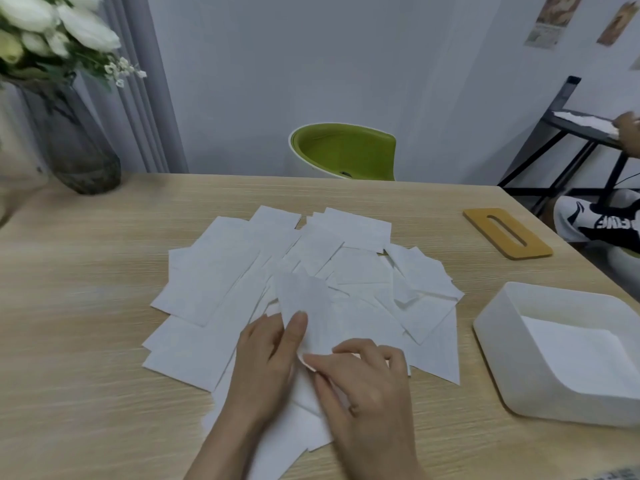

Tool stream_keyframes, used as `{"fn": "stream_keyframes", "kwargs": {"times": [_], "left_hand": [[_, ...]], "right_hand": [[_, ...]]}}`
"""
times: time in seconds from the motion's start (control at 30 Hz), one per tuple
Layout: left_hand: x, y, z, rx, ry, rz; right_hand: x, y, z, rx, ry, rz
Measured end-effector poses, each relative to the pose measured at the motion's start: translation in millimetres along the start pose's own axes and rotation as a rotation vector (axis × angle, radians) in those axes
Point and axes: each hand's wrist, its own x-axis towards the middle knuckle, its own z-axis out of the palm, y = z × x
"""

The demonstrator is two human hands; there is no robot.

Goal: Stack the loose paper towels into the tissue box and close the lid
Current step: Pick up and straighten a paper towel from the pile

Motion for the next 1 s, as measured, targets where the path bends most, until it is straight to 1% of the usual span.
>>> {"fn": "stream_keyframes", "kwargs": {"times": [0.1, 0.17, 0.23, 0.33, 0.47, 0.6, 0.73, 0.83, 0.93, 1.0], "left_hand": [[0.3, 4.3, -2.2, -0.065, -0.027, -0.014], [0.9, 3.4, -3.1, -0.112, -0.022, -0.031], [0.1, 2.6, -3.5, -0.181, -0.007, -0.081], [-0.7, -1.5, -5.6, -0.241, 0.070, -0.126], [-2.3, 0.4, -9.4, -0.316, 0.131, -0.165], [-1.3, -3.3, -11.6, -0.216, 0.101, -0.206], [3.9, -5.1, -11.5, -0.110, 0.103, -0.269], [6.8, -2.2, -10.0, -0.097, 0.127, -0.282], [7.7, -3.6, -9.6, -0.113, 0.147, -0.283], [7.7, -4.2, -9.9, -0.126, 0.147, -0.284]], "right_hand": [[-2.2, -3.5, 2.9, -0.005, -0.007, -0.039], [-3.4, -2.9, 3.4, 0.011, -0.024, -0.033], [-3.2, 0.5, 1.0, 0.049, -0.061, 0.028], [0.5, 12.8, -8.9, 0.072, -0.125, 0.169], [3.1, 38.7, -21.5, -0.009, -0.214, 0.316], [7.3, 60.7, -21.5, -0.066, -0.407, 0.380], [24.6, 69.3, -12.3, 0.014, -0.500, 0.372], [35.5, 74.0, -3.6, -0.065, -0.606, 0.365], [45.0, 75.1, 1.5, -0.184, -0.625, 0.371], [49.8, 74.1, 2.2, -0.215, -0.632, 0.386]]}}
